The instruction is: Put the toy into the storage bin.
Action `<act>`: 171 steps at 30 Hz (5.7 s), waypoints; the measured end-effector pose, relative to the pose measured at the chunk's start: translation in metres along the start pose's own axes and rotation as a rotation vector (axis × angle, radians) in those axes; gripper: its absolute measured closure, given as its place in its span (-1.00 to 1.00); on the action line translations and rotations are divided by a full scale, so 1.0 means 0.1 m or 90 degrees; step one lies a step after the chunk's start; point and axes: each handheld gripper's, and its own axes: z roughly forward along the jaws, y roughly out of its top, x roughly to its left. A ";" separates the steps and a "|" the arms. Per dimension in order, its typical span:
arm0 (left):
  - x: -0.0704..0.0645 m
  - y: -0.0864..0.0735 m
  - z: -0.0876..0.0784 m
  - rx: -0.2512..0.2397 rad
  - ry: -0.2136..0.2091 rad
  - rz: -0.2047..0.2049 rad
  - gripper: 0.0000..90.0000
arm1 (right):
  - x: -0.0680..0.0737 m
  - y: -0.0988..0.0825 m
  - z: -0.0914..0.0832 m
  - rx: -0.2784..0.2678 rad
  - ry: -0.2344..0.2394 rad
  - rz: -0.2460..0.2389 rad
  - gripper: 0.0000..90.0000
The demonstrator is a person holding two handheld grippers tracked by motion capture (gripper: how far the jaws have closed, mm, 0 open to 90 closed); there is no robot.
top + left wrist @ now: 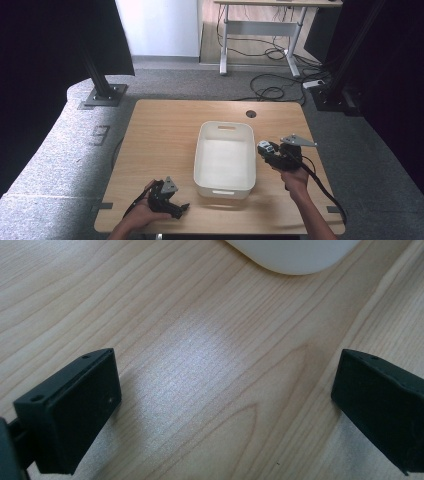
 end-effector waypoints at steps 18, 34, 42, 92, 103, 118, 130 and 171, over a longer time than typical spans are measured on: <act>0.00 0.00 0.00 -0.001 0.001 0.000 -1.00 | 0.26 0.09 0.13 0.010 0.024 -0.021 0.12; 0.00 0.00 0.00 0.000 0.000 0.000 -1.00 | 0.35 0.13 0.22 0.022 0.032 -0.024 0.12; 0.00 0.00 0.00 0.001 0.001 -0.001 -1.00 | 0.48 0.21 0.26 0.023 0.042 -0.034 0.12; -0.01 0.00 0.00 0.001 0.003 -0.002 -1.00 | 0.90 0.29 0.78 0.068 0.074 -0.039 0.12; 0.00 0.00 0.00 0.001 0.002 -0.002 -1.00 | 0.97 0.29 0.92 0.086 0.074 -0.034 0.12; 0.00 0.00 0.00 0.001 0.002 -0.002 -1.00 | 1.03 0.27 1.13 0.108 0.070 -0.035 0.12; 0.00 0.00 0.00 0.001 0.002 -0.002 -1.00 | 1.04 0.28 1.14 0.107 0.074 -0.031 0.12; 0.00 0.00 0.00 0.000 0.001 -0.001 -1.00 | 1.01 0.15 1.71 0.185 0.039 0.012 0.12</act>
